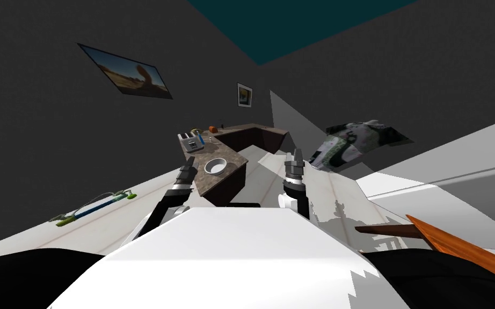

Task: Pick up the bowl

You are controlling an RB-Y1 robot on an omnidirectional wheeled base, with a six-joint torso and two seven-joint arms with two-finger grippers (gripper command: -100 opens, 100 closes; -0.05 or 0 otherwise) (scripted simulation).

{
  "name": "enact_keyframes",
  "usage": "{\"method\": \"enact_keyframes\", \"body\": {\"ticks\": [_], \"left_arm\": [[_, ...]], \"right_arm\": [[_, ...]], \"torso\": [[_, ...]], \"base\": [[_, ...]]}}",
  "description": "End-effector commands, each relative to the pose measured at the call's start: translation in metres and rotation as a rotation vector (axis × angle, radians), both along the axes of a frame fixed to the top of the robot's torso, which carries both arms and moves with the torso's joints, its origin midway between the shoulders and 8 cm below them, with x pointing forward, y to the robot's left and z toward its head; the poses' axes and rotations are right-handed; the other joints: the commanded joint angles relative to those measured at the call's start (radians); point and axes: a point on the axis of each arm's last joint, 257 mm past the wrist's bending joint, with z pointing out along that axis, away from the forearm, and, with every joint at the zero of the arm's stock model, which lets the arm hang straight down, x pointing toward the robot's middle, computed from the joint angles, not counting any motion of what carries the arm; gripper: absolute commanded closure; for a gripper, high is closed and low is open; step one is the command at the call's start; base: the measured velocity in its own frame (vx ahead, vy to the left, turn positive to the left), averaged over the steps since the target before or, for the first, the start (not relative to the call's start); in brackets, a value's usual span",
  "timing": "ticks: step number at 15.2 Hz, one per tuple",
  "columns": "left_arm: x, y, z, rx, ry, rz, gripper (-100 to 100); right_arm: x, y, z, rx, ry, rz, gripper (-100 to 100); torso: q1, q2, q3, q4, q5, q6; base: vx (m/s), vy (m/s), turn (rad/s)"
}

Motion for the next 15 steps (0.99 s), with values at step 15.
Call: {"method": "enact_keyframes", "body": {"ticks": [15], "left_arm": [[-0.035, 0.098, -0.088, -0.002, 0.402, 0.167, -100]], "right_arm": [[0.000, 0.000, 0.000, 0.000, 0.000, 0.000, 0]], "torso": [[0.000, 0.000, 0.000, 0.000, 0.000, 0.000]], "base": [[0.044, -0.030, -0.079]]}}
